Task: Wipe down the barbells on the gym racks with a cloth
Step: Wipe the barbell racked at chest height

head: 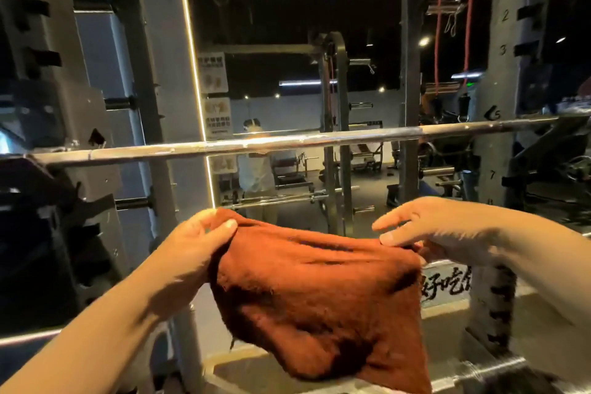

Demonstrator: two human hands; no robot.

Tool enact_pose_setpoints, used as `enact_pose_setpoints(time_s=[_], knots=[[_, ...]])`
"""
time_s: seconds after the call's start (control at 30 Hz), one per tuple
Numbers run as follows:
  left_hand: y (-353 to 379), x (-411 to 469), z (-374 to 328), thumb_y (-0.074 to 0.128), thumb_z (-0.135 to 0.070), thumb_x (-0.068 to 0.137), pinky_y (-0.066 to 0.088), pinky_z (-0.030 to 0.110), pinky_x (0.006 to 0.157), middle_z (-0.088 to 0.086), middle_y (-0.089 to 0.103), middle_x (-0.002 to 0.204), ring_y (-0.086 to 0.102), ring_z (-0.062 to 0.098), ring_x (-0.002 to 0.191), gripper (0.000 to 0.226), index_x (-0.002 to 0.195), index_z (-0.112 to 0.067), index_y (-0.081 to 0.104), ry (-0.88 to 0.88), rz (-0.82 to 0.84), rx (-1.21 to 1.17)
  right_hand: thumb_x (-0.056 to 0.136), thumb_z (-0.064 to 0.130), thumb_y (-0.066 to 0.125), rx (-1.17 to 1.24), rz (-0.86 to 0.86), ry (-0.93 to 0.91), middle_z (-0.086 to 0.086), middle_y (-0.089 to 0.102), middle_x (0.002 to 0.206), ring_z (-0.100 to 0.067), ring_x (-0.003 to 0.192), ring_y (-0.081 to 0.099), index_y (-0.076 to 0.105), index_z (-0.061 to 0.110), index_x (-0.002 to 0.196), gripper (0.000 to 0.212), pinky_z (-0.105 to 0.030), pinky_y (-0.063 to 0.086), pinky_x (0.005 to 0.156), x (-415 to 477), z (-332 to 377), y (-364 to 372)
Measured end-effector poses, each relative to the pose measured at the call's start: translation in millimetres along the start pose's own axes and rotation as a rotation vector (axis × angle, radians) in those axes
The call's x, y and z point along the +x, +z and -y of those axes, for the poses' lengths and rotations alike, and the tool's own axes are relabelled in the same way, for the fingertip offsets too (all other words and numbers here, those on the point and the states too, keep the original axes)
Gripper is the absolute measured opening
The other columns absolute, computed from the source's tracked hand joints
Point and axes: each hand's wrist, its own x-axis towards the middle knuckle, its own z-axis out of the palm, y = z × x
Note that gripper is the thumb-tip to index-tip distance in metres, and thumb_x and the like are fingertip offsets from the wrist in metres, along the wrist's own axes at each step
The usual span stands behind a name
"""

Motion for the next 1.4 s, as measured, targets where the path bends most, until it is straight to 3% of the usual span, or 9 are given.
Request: enact_pose_setpoints(time_s=[0.1, 0.33, 0.53, 0.73, 0.9, 1.0, 1.2, 1.33, 1.4], knots=[[-9.3, 9.4, -6.2, 0.062, -0.026, 0.1, 0.055, 0.035, 0.078, 0.011, 0.075, 0.106, 0.071, 0.02, 0.091, 0.017, 0.111, -0.017, 0.071, 0.022, -0.088, 0.232, 0.093, 0.024, 0.071, 0.004, -0.172, -0.079, -0.005, 0.061, 0.077, -0.01, 0.062, 0.054, 0.072, 0.004, 0.085, 0.021, -0.02, 0.047, 0.053, 4.5, 5.5, 3.3], [-11.5, 7.1, -37.6, 0.064, -0.035, 0.098, 0.042, 0.016, 0.042, -0.001, 0.061, 0.061, 0.054, 0.007, 0.046, 0.025, 0.096, -0.011, 0.071, -0.018, -0.136, 0.257, 0.08, -0.001, 0.074, 0.147, -0.186, -0.151, -0.009, 0.076, 0.112, -0.02, 0.103, 0.073, 0.073, 0.013, 0.119, 0.041, -0.027, 0.054, 0.082, 8.8, 18.8, -5.9], [-20.3, -4.3, -49.5, 0.073, -0.014, 0.085, 0.055, 0.016, 0.062, 0.003, 0.078, 0.097, 0.074, 0.014, 0.091, 0.024, 0.108, -0.013, 0.075, 0.016, 0.078, 0.317, 0.088, 0.007, 0.076, -0.281, -0.354, -0.197, 0.009, 0.078, 0.098, -0.01, 0.104, 0.068, 0.082, 0.032, 0.096, 0.027, -0.03, 0.047, 0.092, 16.0, 13.5, -16.5], [-17.7, -1.9, -46.7, 0.068, -0.031, 0.094, 0.056, 0.029, 0.08, -0.008, 0.074, 0.086, 0.068, 0.009, 0.089, 0.015, 0.091, -0.019, 0.075, 0.054, -0.022, 0.651, 0.096, 0.039, 0.065, -0.433, -0.441, -0.206, 0.004, 0.067, 0.072, -0.016, 0.074, 0.063, 0.072, 0.012, 0.076, 0.035, -0.031, 0.046, 0.068, 21.0, 11.8, -10.8], [22.5, -10.9, -56.3, 0.064, -0.022, 0.097, 0.043, 0.026, 0.053, -0.002, 0.056, 0.058, 0.052, 0.01, 0.051, 0.028, 0.083, 0.002, 0.064, -0.071, 0.03, 0.344, 0.098, 0.035, 0.064, -0.16, -0.376, -0.196, -0.002, 0.053, 0.061, -0.014, 0.054, 0.053, 0.064, 0.007, 0.066, 0.042, -0.027, 0.051, 0.049, 23.1, 30.5, 25.4], [58.9, -14.5, -65.0, 0.063, -0.017, 0.096, 0.046, 0.032, 0.06, 0.009, 0.062, 0.065, 0.056, 0.019, 0.06, 0.025, 0.076, -0.004, 0.072, -0.08, 0.087, 0.185, 0.101, 0.04, 0.058, -0.246, -0.304, -0.278, -0.017, 0.063, 0.075, -0.02, 0.068, 0.056, 0.07, 0.001, 0.085, 0.044, -0.04, 0.052, 0.066, 27.9, 42.9, 54.8], [102.5, -16.1, -83.9, 0.041, -0.013, 0.106, 0.056, 0.034, 0.072, 0.026, 0.066, 0.098, 0.064, 0.035, 0.087, 0.033, 0.111, 0.01, 0.065, -0.064, 0.147, -0.136, 0.094, 0.04, 0.069, -0.07, -0.185, -0.41, -0.006, 0.063, 0.076, -0.012, 0.071, 0.057, 0.067, 0.001, 0.092, 0.04, -0.023, 0.05, 0.068, 20.4, 43.8, 65.2], [105.4, -3.0, -80.2, 0.061, -0.018, 0.098, 0.055, 0.032, 0.083, 0.01, 0.072, 0.113, 0.068, 0.024, 0.106, 0.023, 0.119, -0.012, 0.066, 0.105, 0.007, 0.091, 0.099, 0.017, 0.065, 0.0, -0.277, -0.428, -0.018, 0.074, 0.1, -0.023, 0.092, 0.071, 0.075, 0.01, 0.103, 0.013, -0.041, 0.057, 0.088, 9.7, 37.2, 37.1], [105.8, 8.3, -71.5, 0.074, -0.037, 0.09, 0.049, 0.028, 0.089, -0.002, 0.062, 0.129, 0.06, 0.015, 0.119, 0.05, 0.134, -0.024, 0.056, 0.053, 0.077, 0.236, 0.102, 0.02, 0.059, 0.045, -0.233, -0.41, -0.013, 0.075, 0.102, -0.024, 0.096, 0.073, 0.074, 0.013, 0.11, 0.019, -0.035, 0.06, 0.079, 3.1, 38.3, 25.2]])
